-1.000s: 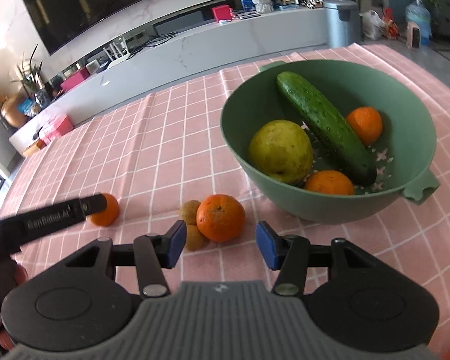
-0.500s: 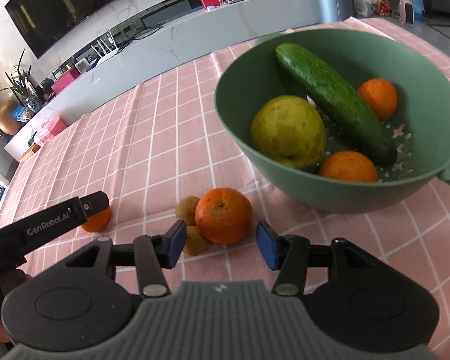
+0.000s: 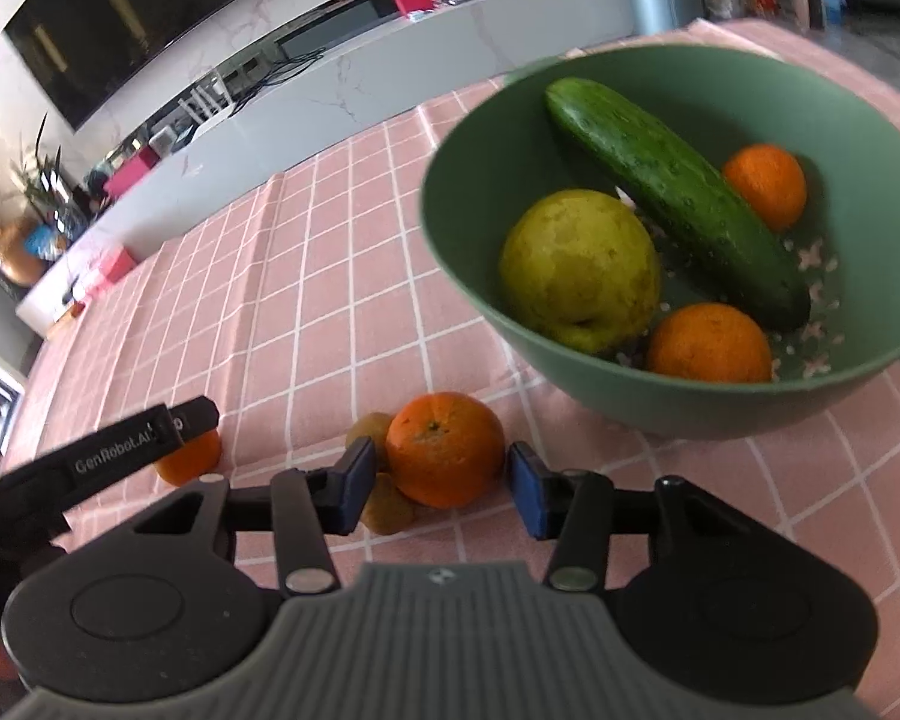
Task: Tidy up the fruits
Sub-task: 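Grasp a loose orange with the left tool while the right tool grasps another orange, then lift the orange in the left tool while the right tool lifts its orange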
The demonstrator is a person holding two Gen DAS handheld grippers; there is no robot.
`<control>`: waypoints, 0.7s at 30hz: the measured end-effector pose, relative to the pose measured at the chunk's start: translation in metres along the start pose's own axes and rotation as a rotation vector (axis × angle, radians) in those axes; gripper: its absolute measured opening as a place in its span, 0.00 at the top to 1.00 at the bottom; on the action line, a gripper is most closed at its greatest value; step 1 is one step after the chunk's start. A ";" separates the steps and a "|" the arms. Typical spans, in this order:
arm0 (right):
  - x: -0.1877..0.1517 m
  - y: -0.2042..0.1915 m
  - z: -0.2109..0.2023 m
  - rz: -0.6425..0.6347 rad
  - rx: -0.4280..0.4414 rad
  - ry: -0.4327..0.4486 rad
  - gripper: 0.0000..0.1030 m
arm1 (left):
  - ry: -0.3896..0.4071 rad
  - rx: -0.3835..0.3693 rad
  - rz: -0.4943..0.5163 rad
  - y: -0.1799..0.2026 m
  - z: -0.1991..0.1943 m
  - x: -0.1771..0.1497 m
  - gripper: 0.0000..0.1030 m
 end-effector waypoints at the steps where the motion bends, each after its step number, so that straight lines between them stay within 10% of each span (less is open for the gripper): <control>1: 0.001 0.000 0.000 0.000 -0.001 -0.001 0.59 | -0.003 -0.002 0.000 0.000 0.001 0.000 0.40; 4: 0.001 -0.002 0.001 -0.014 -0.001 -0.005 0.61 | -0.010 -0.010 -0.002 -0.001 0.001 -0.001 0.52; 21: -0.029 0.000 -0.036 -0.308 -0.013 -0.082 0.62 | -0.174 -0.104 0.052 0.017 -0.047 -0.035 0.53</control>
Point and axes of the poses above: each gripper's, at about its wrist camera, not at the fingertips, and z roughly the way its jaws point, y to its right, x to its top, the point moved 7 cm from there along z, roughly the way its jaws point, and after that the axes turned 10 degrees about -z, right-handed, at the moved point
